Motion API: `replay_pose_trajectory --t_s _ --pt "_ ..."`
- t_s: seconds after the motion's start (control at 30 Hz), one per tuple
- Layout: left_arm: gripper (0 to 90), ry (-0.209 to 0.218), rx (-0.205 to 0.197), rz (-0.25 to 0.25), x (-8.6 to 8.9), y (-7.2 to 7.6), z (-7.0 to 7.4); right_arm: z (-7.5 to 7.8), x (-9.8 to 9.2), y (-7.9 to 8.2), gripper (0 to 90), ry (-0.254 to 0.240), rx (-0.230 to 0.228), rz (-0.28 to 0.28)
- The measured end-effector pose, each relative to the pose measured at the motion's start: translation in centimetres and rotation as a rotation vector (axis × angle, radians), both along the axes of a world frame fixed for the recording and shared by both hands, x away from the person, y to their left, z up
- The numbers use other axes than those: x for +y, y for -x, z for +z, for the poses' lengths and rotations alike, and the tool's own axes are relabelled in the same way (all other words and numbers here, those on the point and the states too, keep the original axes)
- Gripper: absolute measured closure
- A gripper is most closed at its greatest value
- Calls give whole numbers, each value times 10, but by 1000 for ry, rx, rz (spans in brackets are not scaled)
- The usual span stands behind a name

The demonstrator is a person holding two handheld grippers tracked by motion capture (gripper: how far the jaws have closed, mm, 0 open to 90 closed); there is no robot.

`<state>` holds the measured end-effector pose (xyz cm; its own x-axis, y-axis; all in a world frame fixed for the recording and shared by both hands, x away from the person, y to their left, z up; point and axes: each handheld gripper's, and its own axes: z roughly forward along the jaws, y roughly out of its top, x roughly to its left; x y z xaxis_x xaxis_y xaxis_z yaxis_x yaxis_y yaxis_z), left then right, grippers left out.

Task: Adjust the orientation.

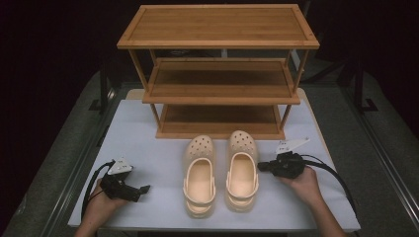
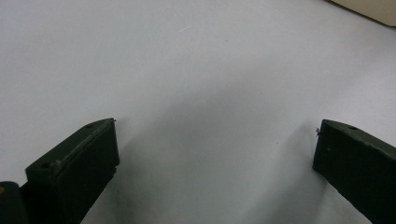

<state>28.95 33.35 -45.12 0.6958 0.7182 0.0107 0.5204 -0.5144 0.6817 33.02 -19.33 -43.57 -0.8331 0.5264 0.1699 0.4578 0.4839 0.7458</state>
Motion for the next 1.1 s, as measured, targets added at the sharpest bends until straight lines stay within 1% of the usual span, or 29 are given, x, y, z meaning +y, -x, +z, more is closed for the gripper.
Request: replay_pose_trajectory --t_s 0.13,0.37,0.53,0.77,0.87,0.97,1.03,1.1 --pt "0 -1 1 0 0 0 0 1 5 2 899 -2 0 11" --pt "0 -1 1 -1 0 0 0 2 19 -1 899 7 3 48" --pt "0 0 1 0 0 0 0 1 25 -5 899 4 4 49" --pt "0 -1 3 -1 0 0 0 -1 30 -7 899 -13 -1 36" --pt "0 0 3 -1 0 0 0 -1 30 -7 897 -14 6 29" --pt "0 1 2 0 0 0 0 2 26 -5 865 16 10 11" --pt "0 2 1 0 0 0 0 5 18 -2 847 -1 4 -13" --pt "0 4 1 0 0 0 0 8 12 0 810 -12 -4 -31"
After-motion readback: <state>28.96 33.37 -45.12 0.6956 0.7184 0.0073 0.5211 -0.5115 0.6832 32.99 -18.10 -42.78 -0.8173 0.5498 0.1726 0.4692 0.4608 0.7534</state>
